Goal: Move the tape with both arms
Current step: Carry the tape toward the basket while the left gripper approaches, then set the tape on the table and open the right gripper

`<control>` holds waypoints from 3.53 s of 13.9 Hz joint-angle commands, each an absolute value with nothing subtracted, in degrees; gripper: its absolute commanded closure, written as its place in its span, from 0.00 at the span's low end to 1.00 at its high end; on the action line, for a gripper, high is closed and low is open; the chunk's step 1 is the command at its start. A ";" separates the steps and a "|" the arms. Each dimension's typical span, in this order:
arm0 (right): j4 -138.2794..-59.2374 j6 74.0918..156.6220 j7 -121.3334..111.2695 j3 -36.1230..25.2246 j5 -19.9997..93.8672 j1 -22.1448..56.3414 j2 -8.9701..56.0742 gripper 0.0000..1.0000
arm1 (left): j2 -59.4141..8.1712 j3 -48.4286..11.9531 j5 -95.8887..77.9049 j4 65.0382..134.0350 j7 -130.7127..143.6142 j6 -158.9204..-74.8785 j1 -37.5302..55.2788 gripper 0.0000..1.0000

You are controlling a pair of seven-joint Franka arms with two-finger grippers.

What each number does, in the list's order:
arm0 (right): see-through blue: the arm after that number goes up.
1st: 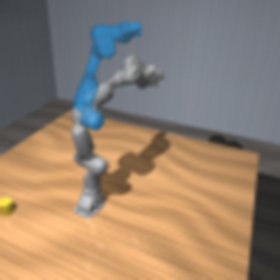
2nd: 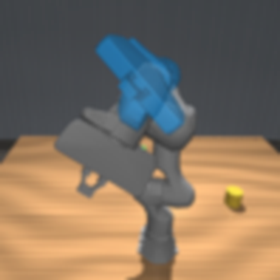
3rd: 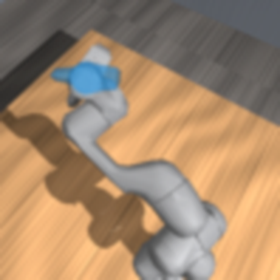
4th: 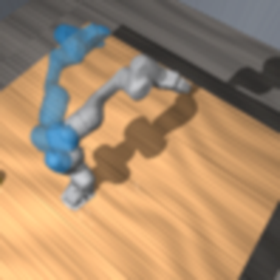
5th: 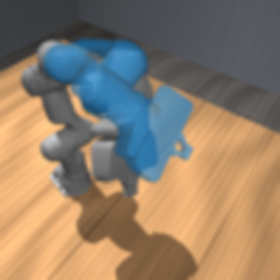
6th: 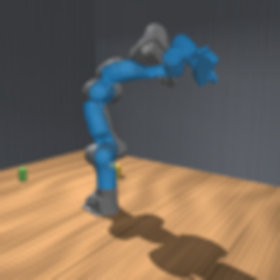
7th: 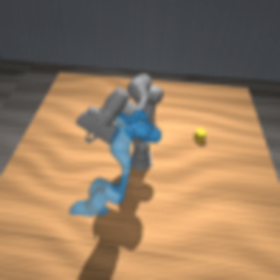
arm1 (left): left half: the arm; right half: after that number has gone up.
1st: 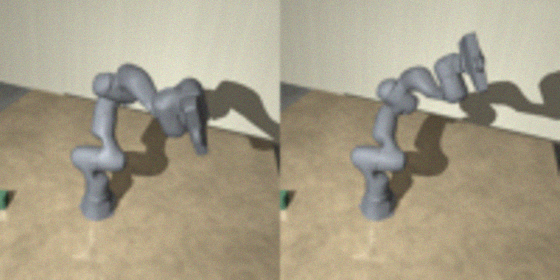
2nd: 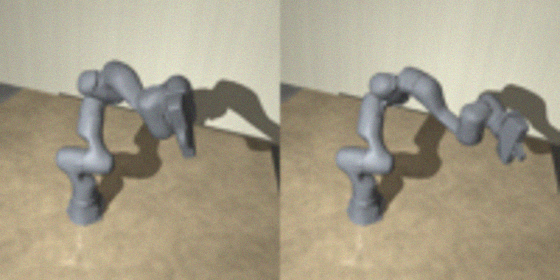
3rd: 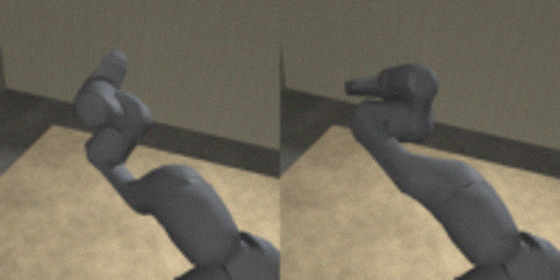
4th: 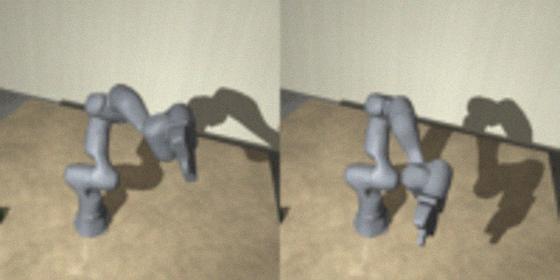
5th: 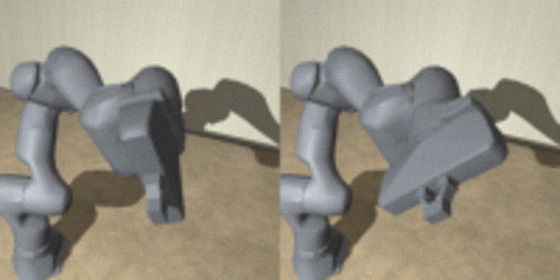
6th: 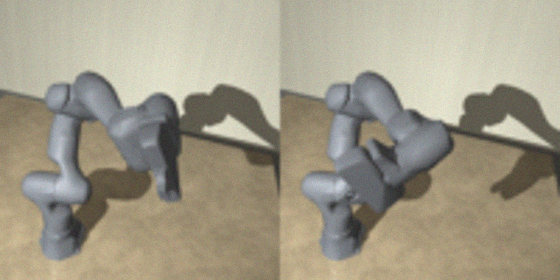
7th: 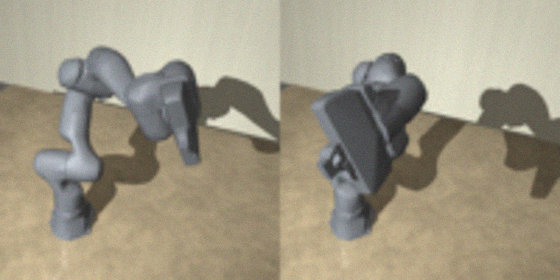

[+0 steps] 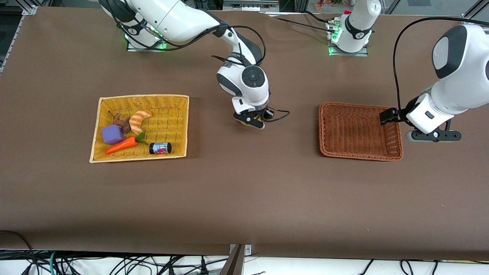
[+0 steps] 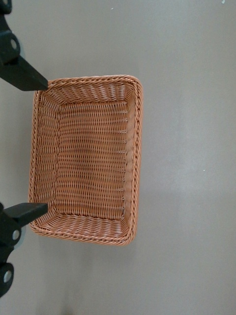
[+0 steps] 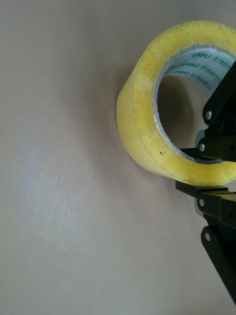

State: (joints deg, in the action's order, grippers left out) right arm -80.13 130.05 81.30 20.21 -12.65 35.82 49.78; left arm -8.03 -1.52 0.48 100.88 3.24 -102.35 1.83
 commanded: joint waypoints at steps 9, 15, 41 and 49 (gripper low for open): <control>-77.96 129.47 81.21 20.30 -14.41 36.21 45.90 0.00 | -8.61 -2.72 -2.55 101.78 8.43 -103.53 4.39 0.00; -78.31 108.14 53.32 20.22 -16.44 23.94 29.82 0.00 | -12.21 -7.29 -5.78 101.78 16.60 -108.71 6.85 0.00; -84.55 90.79 -2.20 5.01 -1.23 -7.21 5.27 0.00 | -35.59 -16.35 -6.15 107.31 48.60 -137.72 25.75 0.00; -83.76 90.18 -2.11 4.83 -2.55 -6.86 6.59 0.00 | -31.55 -19.25 -6.24 107.92 48.95 -131.04 24.70 0.00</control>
